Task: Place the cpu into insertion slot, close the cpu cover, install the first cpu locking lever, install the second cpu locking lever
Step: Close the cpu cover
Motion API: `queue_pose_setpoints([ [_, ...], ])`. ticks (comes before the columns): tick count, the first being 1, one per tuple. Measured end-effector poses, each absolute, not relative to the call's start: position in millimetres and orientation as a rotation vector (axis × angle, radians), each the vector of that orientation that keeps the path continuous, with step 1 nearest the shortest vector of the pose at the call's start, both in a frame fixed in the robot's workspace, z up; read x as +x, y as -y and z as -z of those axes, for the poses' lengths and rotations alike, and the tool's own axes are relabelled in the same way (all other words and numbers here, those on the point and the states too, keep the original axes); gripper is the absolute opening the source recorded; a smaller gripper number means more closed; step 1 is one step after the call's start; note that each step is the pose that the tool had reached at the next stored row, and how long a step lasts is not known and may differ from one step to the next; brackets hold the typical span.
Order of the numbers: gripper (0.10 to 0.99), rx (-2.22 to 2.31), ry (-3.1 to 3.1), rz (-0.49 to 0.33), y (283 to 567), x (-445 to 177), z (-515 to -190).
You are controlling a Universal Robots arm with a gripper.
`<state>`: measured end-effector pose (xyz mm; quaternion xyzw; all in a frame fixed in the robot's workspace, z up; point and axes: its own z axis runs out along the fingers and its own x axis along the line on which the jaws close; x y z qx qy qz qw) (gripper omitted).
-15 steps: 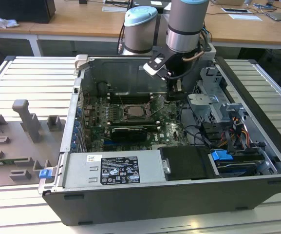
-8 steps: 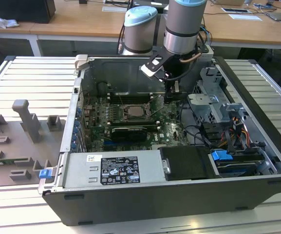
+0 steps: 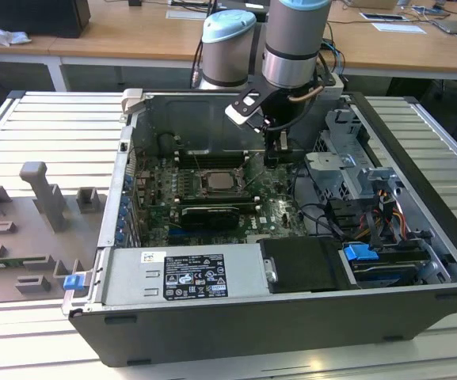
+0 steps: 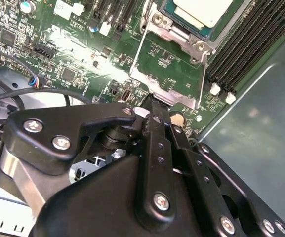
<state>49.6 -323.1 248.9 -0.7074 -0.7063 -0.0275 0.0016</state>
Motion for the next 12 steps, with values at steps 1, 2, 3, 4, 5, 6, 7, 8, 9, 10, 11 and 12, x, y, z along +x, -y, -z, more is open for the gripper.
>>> queue_pose_setpoints([
  [1, 0.106, -2.220, 2.217, 0.086, 323.0, 48.8, -248.9],
  [2, 0.106, -2.220, 2.217, 0.086, 323.0, 48.5, -248.9],
  [3, 0.106, -2.220, 2.217, 0.086, 323.1, 48.2, -248.9],
  [4, 0.106, -2.220, 2.217, 0.086, 323.1, 48.0, -248.9],
  [5, 0.106, -2.220, 2.217, 0.086, 323.1, 47.8, -248.9],
  [6, 0.106, -2.220, 2.217, 0.086, 323.0, 47.3, -248.9],
  [7, 0.106, -2.220, 2.217, 0.086, 323.1, 47.0, -248.9],
  [8, 0.106, -2.220, 2.217, 0.086, 323.1, 46.8, -248.9],
  [9, 0.106, -2.220, 2.217, 0.086, 323.1, 46.4, -248.9],
  [10, 0.106, -2.220, 2.217, 0.087, 323.1, 46.1, -248.9],
  [11, 0.106, -2.220, 2.217, 0.086, 323.1, 45.9, -248.9],
  [12, 0.106, -2.220, 2.217, 0.086, 323.1, 45.8, -248.9],
])
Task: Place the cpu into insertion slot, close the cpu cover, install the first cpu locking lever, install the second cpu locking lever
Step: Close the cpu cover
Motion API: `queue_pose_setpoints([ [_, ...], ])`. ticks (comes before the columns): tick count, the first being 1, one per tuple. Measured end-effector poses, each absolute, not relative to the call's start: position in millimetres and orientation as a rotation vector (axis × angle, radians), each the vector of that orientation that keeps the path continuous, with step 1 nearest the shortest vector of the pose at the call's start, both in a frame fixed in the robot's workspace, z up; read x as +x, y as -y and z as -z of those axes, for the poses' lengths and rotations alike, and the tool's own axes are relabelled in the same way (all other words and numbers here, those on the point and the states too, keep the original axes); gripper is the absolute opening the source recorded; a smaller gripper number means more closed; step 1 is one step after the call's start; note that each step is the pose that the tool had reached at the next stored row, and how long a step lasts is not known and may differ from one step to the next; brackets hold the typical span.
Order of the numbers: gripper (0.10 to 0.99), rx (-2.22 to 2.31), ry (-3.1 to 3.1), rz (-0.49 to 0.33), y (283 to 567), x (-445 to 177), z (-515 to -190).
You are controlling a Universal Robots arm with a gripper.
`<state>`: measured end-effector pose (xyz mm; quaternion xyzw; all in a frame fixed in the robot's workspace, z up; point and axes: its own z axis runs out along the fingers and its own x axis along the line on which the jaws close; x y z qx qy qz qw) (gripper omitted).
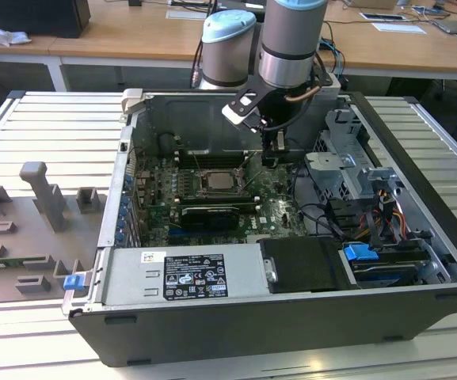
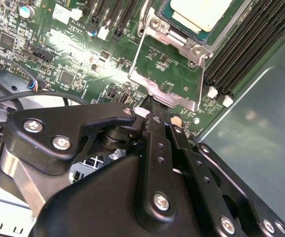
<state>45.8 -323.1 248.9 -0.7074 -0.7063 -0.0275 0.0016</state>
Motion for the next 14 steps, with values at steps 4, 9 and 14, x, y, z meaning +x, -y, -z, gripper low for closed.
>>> queue_pose_setpoints([
  [4, 0.106, -2.220, 2.217, 0.086, 323.1, 45.1, -248.9],
  [9, 0.106, -2.220, 2.217, 0.087, 323.0, 44.1, -248.9],
  [14, 0.106, -2.220, 2.217, 0.087, 323.0, 40.7, -248.9],
])
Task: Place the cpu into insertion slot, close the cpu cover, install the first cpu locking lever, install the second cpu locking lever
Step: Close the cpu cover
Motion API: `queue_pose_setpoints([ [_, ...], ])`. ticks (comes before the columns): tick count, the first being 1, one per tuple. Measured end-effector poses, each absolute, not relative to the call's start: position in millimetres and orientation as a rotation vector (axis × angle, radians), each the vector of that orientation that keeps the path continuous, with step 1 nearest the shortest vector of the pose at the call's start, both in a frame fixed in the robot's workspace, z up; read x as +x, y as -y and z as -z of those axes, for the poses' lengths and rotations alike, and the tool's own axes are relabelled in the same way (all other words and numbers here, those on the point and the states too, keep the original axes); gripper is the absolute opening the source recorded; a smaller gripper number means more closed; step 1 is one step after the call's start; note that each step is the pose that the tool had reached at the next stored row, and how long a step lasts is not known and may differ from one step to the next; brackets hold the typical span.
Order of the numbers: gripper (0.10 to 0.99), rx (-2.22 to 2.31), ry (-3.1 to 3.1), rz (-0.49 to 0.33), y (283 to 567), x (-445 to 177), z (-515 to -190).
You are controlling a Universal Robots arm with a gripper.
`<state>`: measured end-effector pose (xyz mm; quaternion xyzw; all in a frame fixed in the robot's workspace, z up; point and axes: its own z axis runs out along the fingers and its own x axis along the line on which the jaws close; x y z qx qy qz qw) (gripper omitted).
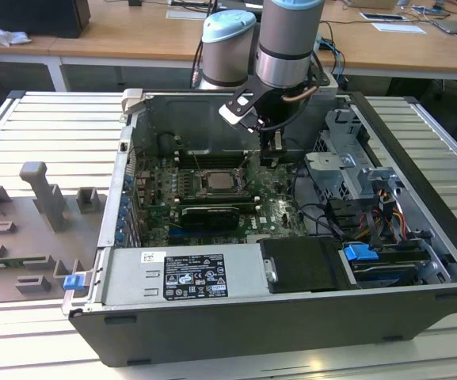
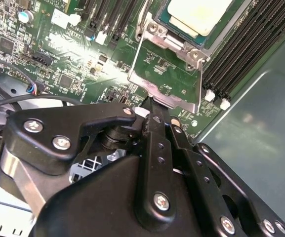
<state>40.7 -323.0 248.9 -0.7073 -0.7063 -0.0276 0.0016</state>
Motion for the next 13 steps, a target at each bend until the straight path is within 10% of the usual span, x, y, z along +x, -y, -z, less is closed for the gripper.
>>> queue_pose_setpoints([
  [13, 0.106, -2.220, 2.217, 0.086, 323.1, 32.4, -248.7],
])
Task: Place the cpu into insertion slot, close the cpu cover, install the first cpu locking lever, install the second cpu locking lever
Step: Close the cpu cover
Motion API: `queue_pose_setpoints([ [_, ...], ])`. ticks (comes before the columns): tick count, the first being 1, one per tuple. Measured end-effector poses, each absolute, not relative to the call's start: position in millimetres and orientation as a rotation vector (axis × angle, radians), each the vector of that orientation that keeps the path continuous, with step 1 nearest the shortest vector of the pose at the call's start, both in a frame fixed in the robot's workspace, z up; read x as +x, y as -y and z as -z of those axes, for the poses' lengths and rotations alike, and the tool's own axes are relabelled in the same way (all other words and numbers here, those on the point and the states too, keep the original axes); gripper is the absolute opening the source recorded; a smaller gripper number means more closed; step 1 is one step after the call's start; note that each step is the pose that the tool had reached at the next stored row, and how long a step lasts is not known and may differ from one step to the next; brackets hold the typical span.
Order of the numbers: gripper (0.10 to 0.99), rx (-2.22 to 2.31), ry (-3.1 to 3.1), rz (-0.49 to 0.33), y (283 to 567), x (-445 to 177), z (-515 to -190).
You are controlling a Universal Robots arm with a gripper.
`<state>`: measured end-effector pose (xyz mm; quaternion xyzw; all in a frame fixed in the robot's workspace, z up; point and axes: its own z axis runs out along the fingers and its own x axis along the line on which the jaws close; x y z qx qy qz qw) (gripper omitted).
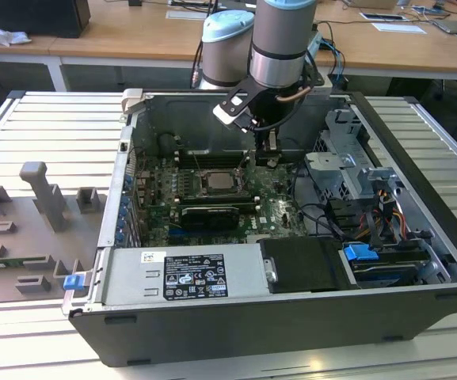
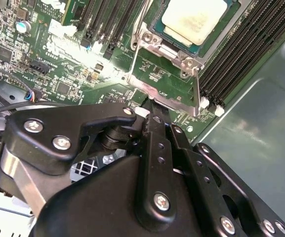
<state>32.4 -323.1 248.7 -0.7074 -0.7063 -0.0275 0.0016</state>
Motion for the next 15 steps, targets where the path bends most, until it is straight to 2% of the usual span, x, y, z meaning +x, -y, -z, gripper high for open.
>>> queue_pose_setpoints([
  [15, 0.106, -2.220, 2.217, 0.087, 323.0, 22.9, -248.3],
])
